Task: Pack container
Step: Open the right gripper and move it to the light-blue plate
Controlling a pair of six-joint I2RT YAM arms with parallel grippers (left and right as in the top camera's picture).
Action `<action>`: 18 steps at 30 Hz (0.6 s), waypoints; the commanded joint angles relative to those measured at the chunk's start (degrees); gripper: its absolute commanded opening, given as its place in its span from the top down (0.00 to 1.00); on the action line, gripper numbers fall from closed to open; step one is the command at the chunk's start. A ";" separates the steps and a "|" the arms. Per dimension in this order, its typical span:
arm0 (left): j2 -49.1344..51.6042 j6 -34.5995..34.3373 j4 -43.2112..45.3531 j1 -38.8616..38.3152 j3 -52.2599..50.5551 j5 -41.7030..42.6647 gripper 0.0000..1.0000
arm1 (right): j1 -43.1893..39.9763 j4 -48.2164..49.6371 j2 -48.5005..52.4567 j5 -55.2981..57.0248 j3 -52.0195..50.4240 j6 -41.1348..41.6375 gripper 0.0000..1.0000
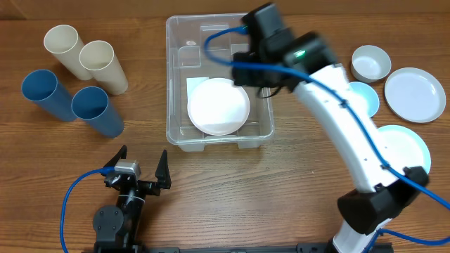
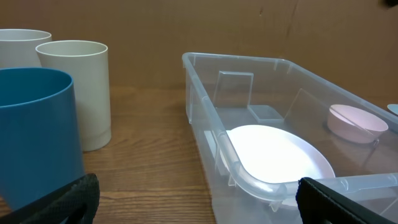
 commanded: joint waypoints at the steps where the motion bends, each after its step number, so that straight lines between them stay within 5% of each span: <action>1: -0.46 0.48 -0.09 0.59 -0.17 0.61 0.00 | -10.34 -9.14 -1.03 6.67 5.79 7.08 0.46; 7: -0.46 0.48 -0.09 0.59 -0.17 0.61 0.00 | -30.60 -21.42 -1.14 10.73 5.73 8.87 0.40; 18: -0.46 0.48 -0.09 0.59 -0.17 0.61 0.00 | -61.26 -20.72 -1.27 9.62 -8.48 8.04 0.40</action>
